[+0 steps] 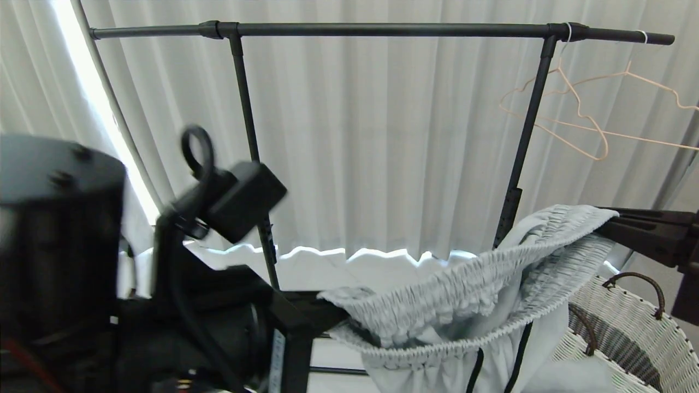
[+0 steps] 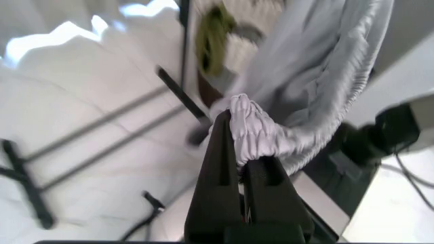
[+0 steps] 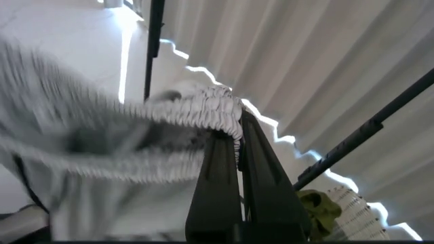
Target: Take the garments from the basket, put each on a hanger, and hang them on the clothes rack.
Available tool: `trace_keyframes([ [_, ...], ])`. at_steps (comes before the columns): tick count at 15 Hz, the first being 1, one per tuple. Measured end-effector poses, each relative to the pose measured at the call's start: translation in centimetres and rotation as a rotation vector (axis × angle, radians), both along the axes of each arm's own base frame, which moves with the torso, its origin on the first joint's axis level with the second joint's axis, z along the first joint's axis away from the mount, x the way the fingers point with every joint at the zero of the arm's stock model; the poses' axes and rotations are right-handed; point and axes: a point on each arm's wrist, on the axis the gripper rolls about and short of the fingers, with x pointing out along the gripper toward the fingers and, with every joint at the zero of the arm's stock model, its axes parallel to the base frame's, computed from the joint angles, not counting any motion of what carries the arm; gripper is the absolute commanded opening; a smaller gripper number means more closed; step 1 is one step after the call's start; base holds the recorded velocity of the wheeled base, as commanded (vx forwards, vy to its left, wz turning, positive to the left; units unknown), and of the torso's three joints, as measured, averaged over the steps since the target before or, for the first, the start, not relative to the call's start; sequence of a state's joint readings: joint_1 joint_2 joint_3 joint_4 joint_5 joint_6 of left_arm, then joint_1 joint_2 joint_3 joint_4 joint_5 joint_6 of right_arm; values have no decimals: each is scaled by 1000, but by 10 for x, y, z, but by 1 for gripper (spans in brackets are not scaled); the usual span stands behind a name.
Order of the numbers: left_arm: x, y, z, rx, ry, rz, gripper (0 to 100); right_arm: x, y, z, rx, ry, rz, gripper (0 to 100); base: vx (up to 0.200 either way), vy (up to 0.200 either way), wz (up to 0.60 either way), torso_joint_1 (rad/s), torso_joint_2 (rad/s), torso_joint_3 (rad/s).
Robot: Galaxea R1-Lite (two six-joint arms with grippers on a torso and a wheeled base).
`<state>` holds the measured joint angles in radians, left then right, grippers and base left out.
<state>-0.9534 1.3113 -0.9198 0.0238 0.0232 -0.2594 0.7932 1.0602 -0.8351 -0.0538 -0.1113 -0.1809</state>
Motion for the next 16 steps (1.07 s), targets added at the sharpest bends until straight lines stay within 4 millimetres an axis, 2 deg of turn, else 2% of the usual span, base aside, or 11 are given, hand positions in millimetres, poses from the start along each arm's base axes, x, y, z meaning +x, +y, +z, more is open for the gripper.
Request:
trace_keyframes([
  [2, -14, 19, 41, -9, -91, 98, 0, -11, -10, -1, 7, -25, 7, 0, 0, 0, 0, 0, 0, 0],
  [4, -21, 30, 63, 31, -208, 176, 0, -18, -18, 1, 25, -48, 6, 0, 0, 0, 0, 0, 0, 0],
  [8, -21, 39, 67, 270, -406, 338, 0, -28, -28, 9, 55, -84, 13, 0, 0, 0, 0, 0, 0, 0],
  [12, -23, 42, 75, 258, -427, 377, 0, -21, -19, 46, 119, -137, 64, 0, 0, 0, 0, 0, 0, 0],
  [16, -24, 44, 107, 152, -467, 413, 0, -7, -5, 92, 147, -165, 69, 0, 0, 0, 0, 0, 0, 0],
])
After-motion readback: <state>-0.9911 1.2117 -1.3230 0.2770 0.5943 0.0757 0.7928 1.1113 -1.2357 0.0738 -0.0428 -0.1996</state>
